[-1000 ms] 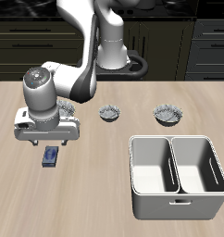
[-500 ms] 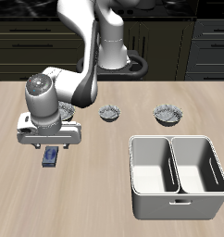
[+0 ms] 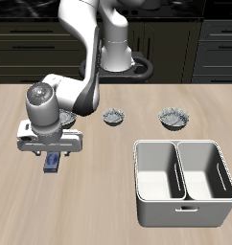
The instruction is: Place the cream cheese in the largest bowl
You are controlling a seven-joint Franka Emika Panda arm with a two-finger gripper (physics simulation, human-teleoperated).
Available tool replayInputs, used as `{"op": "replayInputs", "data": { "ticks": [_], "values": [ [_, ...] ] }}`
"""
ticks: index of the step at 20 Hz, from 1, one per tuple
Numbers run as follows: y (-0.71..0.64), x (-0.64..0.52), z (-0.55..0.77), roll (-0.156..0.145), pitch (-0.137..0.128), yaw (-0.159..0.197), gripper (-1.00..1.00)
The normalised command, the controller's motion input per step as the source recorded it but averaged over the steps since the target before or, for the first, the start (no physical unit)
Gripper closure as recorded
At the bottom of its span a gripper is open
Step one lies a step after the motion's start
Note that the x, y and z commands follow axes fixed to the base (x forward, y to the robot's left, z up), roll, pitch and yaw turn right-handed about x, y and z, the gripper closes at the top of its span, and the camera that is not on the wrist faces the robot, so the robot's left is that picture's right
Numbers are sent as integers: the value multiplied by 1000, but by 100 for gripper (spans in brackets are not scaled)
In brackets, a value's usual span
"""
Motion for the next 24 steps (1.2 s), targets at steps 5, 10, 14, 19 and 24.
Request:
{"op": "replayInputs", "data": {
  "ticks": [5, 10, 14, 19, 24],
  "values": [
    [16, -30, -246, 6, 42, 4, -100],
    [48, -49, -95, 24, -3, -18, 100],
    [69, -33, 41, 28, -8, -8, 100],
    [27, -19, 142, 8, -22, -11, 100],
    [26, -25, 237, -4, -36, -6, 100]
  ]
}}
